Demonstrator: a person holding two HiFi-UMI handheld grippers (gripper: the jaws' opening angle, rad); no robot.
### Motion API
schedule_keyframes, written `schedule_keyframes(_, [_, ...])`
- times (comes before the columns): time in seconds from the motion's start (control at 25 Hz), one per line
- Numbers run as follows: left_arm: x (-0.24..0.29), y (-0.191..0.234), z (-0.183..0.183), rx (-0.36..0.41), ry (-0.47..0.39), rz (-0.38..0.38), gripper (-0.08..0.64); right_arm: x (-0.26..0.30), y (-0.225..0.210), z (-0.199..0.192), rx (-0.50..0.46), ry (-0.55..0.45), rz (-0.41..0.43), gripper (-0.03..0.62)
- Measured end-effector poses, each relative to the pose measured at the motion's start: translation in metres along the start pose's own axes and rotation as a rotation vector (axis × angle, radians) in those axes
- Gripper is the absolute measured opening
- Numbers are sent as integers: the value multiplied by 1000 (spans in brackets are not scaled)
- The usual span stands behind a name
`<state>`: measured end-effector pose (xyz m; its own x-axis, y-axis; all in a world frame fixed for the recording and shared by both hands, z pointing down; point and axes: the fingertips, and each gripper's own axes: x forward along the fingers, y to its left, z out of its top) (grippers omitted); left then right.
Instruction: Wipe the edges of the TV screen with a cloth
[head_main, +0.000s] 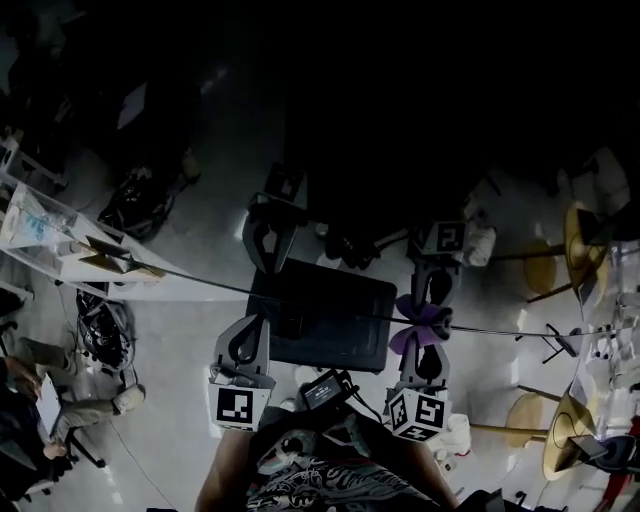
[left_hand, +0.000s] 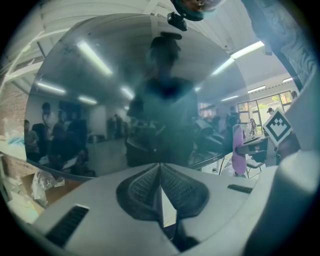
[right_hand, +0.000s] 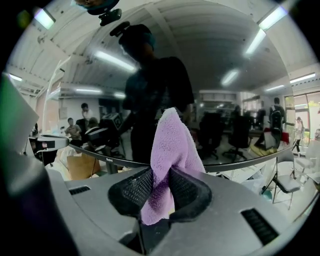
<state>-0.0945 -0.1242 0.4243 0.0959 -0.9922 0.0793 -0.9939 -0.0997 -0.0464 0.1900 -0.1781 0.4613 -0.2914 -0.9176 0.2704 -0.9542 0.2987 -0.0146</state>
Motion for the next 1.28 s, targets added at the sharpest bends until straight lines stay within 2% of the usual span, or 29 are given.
schedule_keyframes(0.36, [4, 16, 6, 15, -53, -43, 18, 0, 0, -1, -30, -8, -58, 109])
schedule_keyframes(0.72, [-20, 83, 5, -5, -63, -97, 18, 1, 15, 3, -5, 23, -225, 109])
schedule_keyframes(0.84, [-25, 100, 12, 5, -70, -99, 18, 2, 20, 6, 20, 20, -251, 109])
schedule_keyframes(1.28, [-33, 212, -25, -18, -50, -133, 18, 33, 106, -9, 22, 25, -319, 109])
